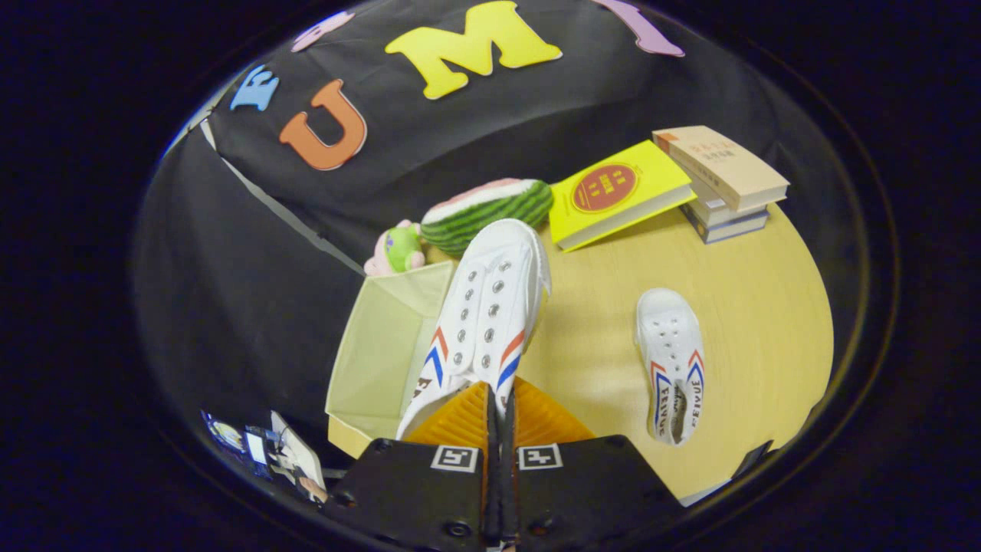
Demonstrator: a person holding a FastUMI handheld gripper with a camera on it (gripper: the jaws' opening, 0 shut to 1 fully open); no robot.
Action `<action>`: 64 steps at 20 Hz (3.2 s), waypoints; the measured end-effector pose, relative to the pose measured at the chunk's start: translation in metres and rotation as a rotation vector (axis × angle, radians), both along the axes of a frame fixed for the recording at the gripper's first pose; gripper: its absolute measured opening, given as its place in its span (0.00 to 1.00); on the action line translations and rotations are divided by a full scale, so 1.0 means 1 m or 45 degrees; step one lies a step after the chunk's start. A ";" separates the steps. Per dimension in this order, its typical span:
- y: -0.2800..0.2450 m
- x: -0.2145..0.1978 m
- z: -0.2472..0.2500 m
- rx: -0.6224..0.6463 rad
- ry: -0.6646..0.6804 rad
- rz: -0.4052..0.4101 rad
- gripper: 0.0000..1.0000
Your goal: Open the storage box then place both shoes into the box .Put the left shoe in first, then the right shoe, with the right side of both shoes facing outward in a uniform manner.
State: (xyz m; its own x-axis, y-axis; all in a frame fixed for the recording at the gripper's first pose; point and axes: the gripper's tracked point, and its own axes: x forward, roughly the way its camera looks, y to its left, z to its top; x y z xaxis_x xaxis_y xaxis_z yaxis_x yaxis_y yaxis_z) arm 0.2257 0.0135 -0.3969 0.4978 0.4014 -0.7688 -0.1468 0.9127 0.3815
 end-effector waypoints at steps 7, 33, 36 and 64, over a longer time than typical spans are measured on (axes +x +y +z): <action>0.013 0.010 -0.102 0.103 -0.118 0.063 0.06; -0.014 0.021 -0.150 -0.233 -0.247 0.046 0.96; -0.052 0.020 -0.145 -0.301 -0.254 0.036 0.96; -0.330 0.020 -0.305 -0.513 0.330 -0.174 0.91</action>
State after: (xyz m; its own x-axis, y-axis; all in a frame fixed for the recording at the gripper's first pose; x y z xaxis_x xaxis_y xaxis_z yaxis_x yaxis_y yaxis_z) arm 0.2453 -0.3163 -0.7020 0.2971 -0.0082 -0.9548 0.0371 0.9993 0.0029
